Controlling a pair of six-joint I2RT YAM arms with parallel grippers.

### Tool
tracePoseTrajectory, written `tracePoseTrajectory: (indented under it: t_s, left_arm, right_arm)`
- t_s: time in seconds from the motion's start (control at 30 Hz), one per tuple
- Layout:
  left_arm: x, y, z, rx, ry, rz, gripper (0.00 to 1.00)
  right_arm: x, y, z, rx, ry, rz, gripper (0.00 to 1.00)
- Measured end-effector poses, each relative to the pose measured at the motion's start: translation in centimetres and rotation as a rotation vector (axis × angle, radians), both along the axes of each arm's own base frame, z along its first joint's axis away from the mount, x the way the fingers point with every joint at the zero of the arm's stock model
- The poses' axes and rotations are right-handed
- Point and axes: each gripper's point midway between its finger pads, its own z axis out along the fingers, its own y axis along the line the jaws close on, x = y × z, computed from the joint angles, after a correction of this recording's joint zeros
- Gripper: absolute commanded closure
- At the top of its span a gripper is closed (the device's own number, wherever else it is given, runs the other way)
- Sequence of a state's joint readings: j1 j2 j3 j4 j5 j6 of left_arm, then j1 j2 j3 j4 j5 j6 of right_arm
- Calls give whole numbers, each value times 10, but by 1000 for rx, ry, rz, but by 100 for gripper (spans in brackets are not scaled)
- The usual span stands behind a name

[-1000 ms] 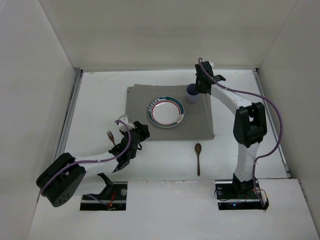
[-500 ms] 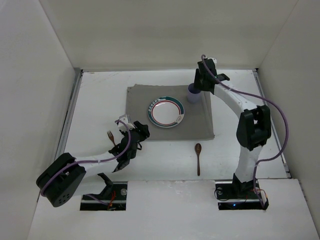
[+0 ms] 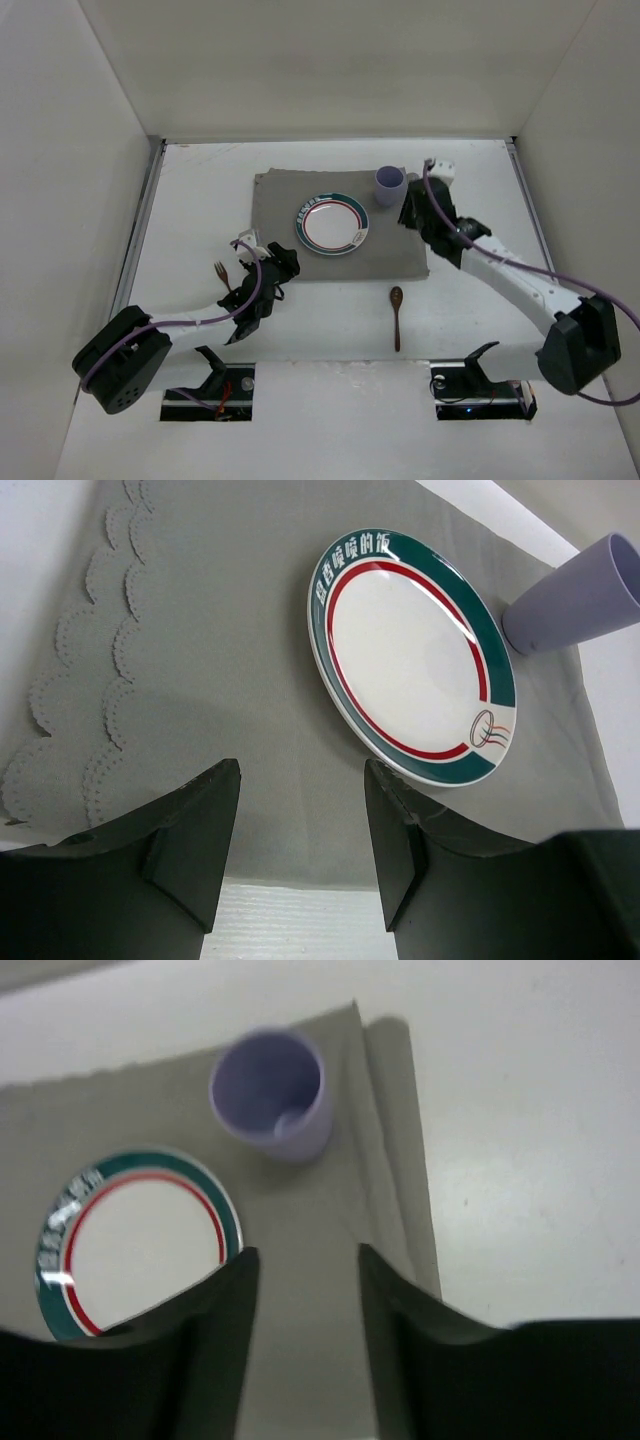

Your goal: Set the dinner table for one person

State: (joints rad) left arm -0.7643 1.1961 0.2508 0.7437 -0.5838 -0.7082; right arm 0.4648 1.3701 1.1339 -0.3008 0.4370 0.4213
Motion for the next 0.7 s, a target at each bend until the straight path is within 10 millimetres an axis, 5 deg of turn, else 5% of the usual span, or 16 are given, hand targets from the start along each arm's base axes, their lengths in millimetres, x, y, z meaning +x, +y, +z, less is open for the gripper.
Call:
tracePoseTrajectory:
  t_s: [0.1,0.27,0.4,0.7]
  left_arm:
    - [0,0,0,-1,-1,0,49]
    - [0,-1,0,-2,1,-2,50]
    - [-1,-2,-1,-3,5,-8,50]
    - [-1,-3,-1,-6,6,-11,50]
  right_arm:
    - [-57,17,-60,0,91,44,77]
    - [-136,25,-135,-39,289,85,67]
    - [-173,28,-147,-55,370,107,60]
    - [-217,37,-170,-24,496,140,64]
